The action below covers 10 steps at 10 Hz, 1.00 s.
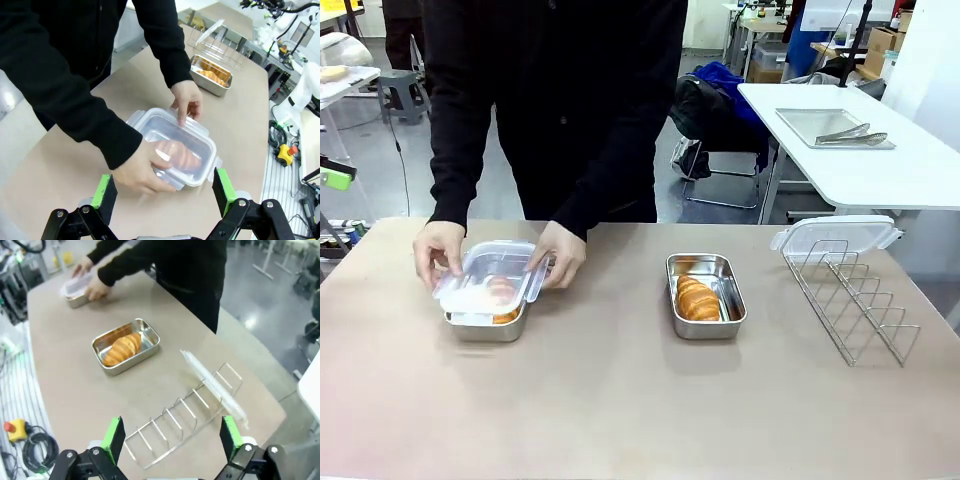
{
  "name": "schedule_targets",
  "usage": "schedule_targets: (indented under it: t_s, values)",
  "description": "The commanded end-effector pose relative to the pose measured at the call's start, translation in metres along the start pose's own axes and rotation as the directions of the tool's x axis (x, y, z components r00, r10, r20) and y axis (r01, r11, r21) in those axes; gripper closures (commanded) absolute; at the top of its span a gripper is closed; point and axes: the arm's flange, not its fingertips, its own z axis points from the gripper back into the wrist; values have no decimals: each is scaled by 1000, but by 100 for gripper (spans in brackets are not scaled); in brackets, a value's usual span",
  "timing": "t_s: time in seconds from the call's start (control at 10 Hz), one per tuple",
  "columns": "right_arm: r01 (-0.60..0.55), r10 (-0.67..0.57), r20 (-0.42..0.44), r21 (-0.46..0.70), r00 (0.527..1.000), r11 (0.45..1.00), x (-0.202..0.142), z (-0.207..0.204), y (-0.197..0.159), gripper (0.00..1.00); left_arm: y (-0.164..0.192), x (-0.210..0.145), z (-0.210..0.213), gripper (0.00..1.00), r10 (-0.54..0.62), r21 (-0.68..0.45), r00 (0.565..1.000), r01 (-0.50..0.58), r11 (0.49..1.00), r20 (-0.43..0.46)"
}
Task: Place the bread in airtight containers.
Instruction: Release when the human grabs the Airtight Container lid, then pick up one Airtight Container lid and hand it to the human.
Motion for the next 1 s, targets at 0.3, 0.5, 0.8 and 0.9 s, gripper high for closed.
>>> schedule_targets:
  t_s: [0.3,0.5,0.8,0.9]
  values:
    - [13,-13,18,3,1000,1000,-5,1,6,0,-2,2,-1,0,-14,-9,1000,14,1000,7]
    - [13,-13,18,3,1000,1000,-5,1,6,0,-2,2,-1,0,-14,-9,1000,14,1000,7]
    - [13,-13,18,3,1000,1000,-5,1,6,0,-2,2,-1,0,-14,-9,1000,14,1000,7]
    - [13,-13,18,3,1000,1000,-5,1,6,0,-2,2,-1,0,-14,-9,1000,14,1000,7]
